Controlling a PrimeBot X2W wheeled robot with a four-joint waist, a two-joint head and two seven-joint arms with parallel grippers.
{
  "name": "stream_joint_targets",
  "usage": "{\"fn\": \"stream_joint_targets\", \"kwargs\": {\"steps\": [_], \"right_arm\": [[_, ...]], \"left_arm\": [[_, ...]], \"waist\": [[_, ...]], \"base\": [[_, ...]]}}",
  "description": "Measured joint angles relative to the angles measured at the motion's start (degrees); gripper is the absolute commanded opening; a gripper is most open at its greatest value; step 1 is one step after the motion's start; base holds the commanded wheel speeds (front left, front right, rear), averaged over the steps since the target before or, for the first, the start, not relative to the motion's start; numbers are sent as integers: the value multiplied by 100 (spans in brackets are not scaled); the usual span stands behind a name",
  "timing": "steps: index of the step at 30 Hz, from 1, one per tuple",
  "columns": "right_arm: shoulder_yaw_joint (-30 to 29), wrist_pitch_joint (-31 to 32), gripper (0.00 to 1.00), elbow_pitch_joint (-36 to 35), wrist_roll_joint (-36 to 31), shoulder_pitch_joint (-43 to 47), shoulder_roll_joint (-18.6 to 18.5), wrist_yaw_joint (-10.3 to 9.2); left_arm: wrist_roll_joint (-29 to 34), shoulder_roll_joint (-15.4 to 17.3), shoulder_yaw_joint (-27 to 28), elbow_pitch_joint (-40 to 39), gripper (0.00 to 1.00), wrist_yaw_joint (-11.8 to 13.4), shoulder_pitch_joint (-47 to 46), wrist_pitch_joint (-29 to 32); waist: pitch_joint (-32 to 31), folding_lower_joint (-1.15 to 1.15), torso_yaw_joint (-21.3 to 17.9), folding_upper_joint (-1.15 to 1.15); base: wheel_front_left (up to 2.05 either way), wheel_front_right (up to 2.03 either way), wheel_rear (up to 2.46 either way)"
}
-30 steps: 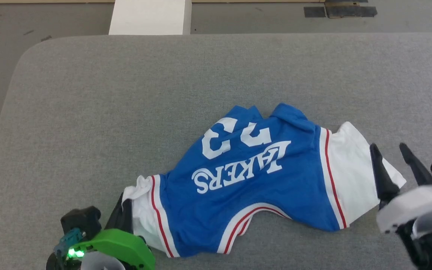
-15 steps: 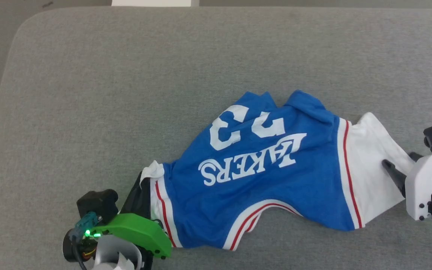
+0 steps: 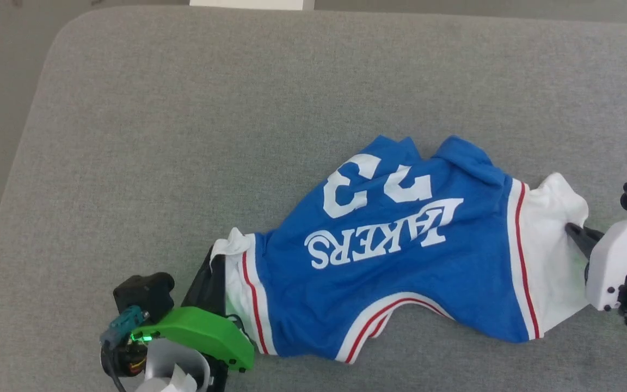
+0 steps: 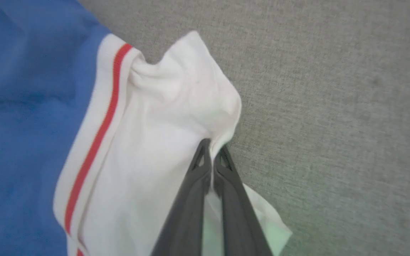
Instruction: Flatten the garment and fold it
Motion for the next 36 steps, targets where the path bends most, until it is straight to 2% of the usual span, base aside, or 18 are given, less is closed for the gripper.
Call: {"fn": "stream_joint_targets", "kwargs": {"steps": [7, 13, 19, 20, 25, 36], "right_arm": [[-867, -798, 0, -32, 457, 48, 1021, -1], [-1083, -1069, 0, -421, 661, -226, 1593, 0], [-1026, -1176, 0, -865, 622, -860, 1836, 0], [-950, -1171, 0, -954, 537, -1274, 1881, -1], [-762, -1170, 0, -953, 315, -2113, 1881, -1], [-478, -1009, 0, -48, -108, -3835, 1975, 0]], "left_arm": [[-736, -133, 246, -87, 0, -200, -1, -210], [-1096, -132, 525, -218, 0, -252, -375, -127], [-1146, 0, 820, -271, 0, -229, -1385, 142], [-1182, 138, 825, -240, 0, -198, -2050, 399], [-1182, 224, 782, 62, 0, -137, -3208, 800], [-1000, 368, 619, 1469, 0, 75, -5350, 1570]], "waist": [[-472, 0, -144, 0], [-944, 0, -363, 0], [-1375, 0, -633, 0], [-1518, 0, -767, 0], [-1683, 0, -919, 0], [-1671, 0, -1029, 0]], "base": [[0, 0, 0], [0, 0, 0], [0, 0, 0], [0, 0, 0], [0, 0, 0], [0, 0, 0]]}}
